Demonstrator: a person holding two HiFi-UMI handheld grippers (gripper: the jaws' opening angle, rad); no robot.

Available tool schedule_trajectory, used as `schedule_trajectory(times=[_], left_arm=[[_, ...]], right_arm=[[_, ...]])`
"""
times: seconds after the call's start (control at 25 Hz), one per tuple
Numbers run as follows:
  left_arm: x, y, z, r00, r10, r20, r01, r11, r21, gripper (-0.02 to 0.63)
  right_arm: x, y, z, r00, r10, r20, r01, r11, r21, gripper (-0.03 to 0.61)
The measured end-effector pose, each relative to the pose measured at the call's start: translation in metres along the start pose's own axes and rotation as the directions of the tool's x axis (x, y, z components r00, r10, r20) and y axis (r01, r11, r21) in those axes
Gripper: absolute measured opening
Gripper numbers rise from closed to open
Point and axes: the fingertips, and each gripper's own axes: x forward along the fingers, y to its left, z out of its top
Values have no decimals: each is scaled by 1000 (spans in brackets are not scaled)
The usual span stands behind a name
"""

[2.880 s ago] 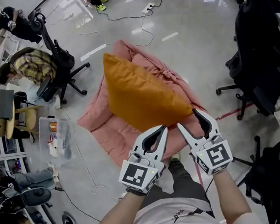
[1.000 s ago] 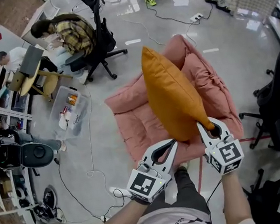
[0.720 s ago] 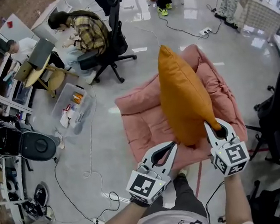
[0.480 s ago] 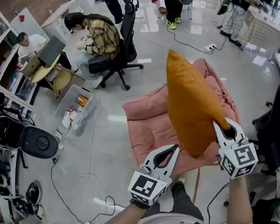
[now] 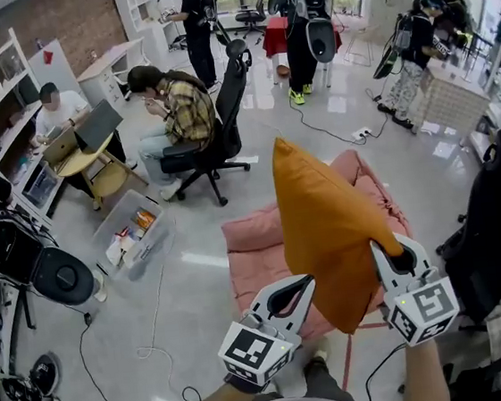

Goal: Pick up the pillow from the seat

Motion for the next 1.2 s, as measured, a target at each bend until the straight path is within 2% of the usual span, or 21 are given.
schedule_trajectory(times=[0.4, 0.6, 0.92, 1.2], left_arm=[[-55, -29, 27, 997, -74, 13, 73, 997, 27, 9], [-88, -28, 34, 997, -79, 20, 78, 996, 43, 9], [-110, -20, 31, 998, -66, 15, 65, 997, 32, 9], [-117, -22, 33, 998, -62, 21, 61, 998, 34, 9]], right_arm=[[-43, 75, 23, 1000, 14, 21, -15, 1000, 10, 52], [-56, 110, 32, 999, 6, 51, -7, 1000, 11, 52], [-57, 139, 29, 999, 2, 51, -4, 1000, 28, 52], [-63, 152, 33, 998, 5, 58, -5, 1000, 2, 52]])
